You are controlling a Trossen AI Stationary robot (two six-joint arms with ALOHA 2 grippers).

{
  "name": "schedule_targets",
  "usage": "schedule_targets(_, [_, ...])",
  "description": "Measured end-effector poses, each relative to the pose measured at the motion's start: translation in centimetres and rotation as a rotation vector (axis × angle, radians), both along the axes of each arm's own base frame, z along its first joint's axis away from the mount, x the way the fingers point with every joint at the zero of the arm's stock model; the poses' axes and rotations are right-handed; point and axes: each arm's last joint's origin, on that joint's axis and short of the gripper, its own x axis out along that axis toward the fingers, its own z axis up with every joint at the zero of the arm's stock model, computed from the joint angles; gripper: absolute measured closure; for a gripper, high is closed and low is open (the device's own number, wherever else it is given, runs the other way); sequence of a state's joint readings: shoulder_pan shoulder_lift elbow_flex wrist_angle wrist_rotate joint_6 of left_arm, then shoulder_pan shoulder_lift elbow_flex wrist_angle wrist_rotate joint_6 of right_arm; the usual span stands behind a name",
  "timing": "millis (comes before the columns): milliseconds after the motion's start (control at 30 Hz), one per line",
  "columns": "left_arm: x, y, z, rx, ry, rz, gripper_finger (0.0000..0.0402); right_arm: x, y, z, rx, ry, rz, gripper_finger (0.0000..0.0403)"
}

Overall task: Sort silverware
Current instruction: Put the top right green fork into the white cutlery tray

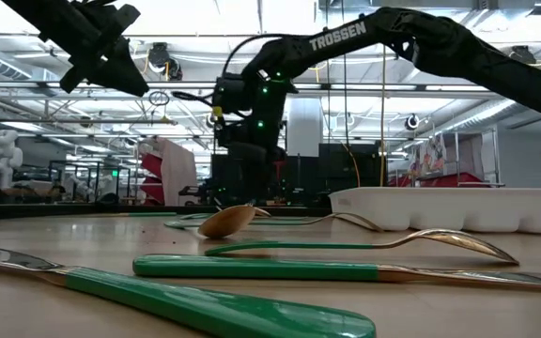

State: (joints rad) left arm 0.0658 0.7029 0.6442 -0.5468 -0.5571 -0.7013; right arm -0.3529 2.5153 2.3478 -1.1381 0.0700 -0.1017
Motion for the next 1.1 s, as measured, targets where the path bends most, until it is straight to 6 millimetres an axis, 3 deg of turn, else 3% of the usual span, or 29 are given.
schedule_targets(400, [-0.1,0.0,-0.1,0.001,0.015,-0.001,0.0329,-1.4,-1.9,-0.3,0.054,0.054,0.119,0.0229])
schedule_targets(1100, [-0.1,0.0,-0.1,0.010,0.013,0.016,0.0329,-2.2,-4.0,-1.5,0.135,0.050,0.107,0.0231])
